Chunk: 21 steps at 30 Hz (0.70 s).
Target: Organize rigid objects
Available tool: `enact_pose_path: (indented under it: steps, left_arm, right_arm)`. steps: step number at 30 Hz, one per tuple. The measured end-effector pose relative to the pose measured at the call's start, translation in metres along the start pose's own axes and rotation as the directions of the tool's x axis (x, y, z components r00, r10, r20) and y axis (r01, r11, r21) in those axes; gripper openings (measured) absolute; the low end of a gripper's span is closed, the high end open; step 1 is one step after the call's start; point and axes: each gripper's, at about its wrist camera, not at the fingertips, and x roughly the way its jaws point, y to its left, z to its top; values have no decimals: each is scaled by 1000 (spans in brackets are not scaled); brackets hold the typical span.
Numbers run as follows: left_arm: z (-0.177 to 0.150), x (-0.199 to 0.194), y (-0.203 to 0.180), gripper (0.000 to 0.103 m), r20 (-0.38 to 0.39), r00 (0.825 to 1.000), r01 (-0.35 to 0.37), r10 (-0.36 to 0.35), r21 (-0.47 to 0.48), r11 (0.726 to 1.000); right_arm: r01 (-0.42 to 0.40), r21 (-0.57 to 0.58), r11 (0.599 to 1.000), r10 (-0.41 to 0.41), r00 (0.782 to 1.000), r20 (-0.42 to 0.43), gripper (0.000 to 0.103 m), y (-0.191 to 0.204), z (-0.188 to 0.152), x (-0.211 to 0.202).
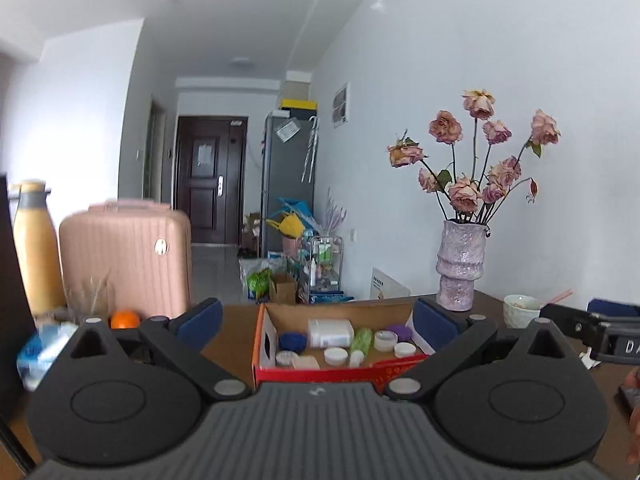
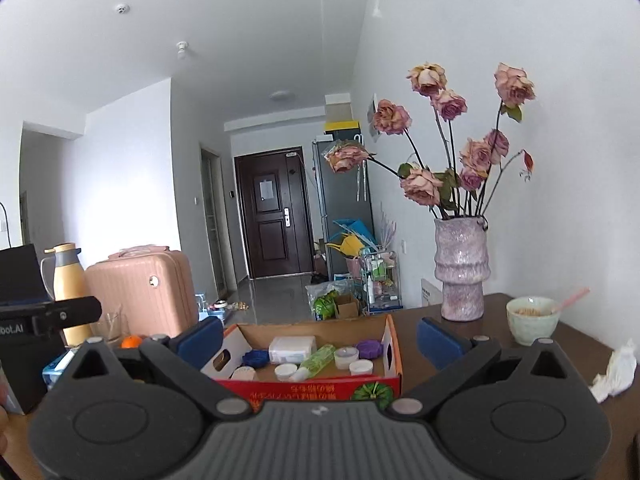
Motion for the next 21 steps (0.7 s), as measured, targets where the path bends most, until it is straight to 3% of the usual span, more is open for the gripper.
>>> enact_pose_path:
  steps: [5,9,17,21]
  left_arm:
    - [-14,-25,5,103,15,1000,16,-16,-9,1000]
    - [-29,-56,7,103,12,1000,-2,1,19,1000]
    - [-69,-143,11,103,33,999,-39,37,47,998]
    - [-99,-180,6,103,0,999,36,-36,78,996]
  right_arm:
    - [24,-22,999,-24,1000,5,103,3,-15,-22]
    - [17,-38,999,-19,999,-41,103,6,-28,-49]
    - [10,-48,999,-14,996,-84,103,9,-73,-133]
    - [45,34,998,-40,992,-123,103,13,-96,-168]
